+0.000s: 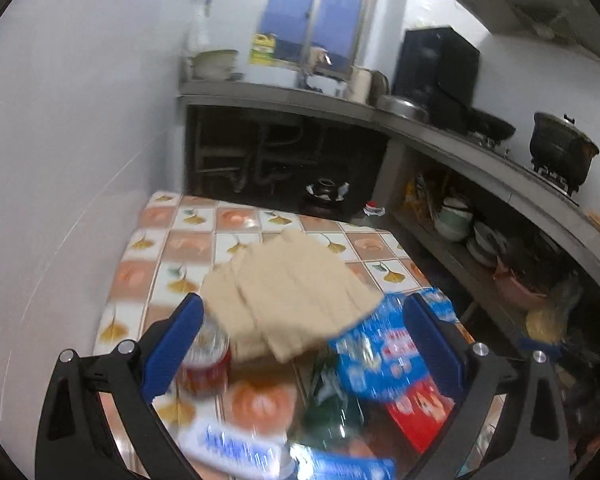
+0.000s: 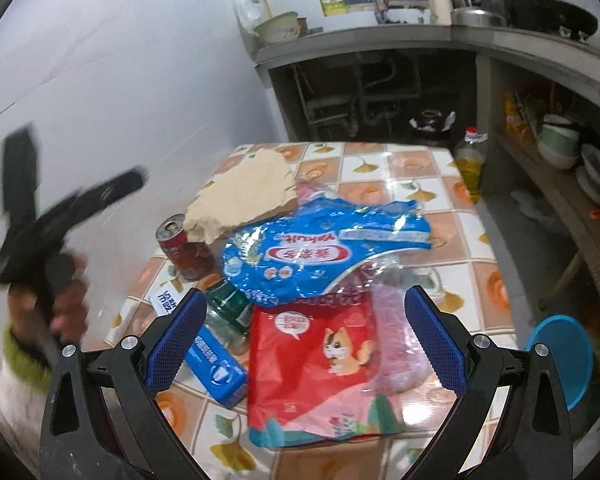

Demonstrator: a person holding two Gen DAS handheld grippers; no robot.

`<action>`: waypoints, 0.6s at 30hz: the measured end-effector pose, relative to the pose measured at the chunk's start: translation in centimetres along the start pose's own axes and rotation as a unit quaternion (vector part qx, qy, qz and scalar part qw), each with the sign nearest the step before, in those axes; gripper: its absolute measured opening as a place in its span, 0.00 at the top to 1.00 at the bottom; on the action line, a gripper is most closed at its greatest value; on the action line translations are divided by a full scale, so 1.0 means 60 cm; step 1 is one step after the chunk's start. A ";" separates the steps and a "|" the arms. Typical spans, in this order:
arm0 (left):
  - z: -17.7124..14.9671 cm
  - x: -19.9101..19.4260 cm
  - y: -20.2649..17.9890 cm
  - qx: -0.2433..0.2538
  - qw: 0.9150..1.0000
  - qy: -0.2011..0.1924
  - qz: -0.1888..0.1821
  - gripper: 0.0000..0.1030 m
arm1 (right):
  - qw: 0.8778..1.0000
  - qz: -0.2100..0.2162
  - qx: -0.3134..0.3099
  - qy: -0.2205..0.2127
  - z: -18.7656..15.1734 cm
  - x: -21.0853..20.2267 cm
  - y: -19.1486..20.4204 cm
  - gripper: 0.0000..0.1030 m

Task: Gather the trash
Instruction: 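Grasp the crumpled brown paper with the left tool while the right tool reaches the blue bag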

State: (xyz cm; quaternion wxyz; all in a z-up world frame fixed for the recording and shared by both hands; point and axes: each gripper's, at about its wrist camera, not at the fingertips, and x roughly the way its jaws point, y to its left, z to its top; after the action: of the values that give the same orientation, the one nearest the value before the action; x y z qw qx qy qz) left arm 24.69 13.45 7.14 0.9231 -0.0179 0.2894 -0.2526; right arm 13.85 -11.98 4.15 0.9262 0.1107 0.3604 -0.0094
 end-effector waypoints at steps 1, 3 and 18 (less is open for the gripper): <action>0.013 0.019 0.003 0.007 1.000 0.013 -0.005 0.05 | 1.000 0.000 -0.001 0.001 0.001 0.004 0.002 0.08; 0.038 0.077 0.002 0.032 0.998 0.059 -0.010 0.05 | 1.000 0.000 -0.006 0.002 0.005 0.010 0.005 0.08; 0.009 0.275 -0.014 0.153 0.955 0.236 0.097 0.33 | 1.000 -0.013 0.000 -0.017 0.052 0.035 -0.021 0.08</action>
State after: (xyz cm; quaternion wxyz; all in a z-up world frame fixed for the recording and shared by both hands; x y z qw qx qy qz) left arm 36.23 4.79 -0.93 0.8405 0.2123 0.4566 -0.1999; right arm 17.35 -13.76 4.75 0.9319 0.1054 0.3463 -0.0234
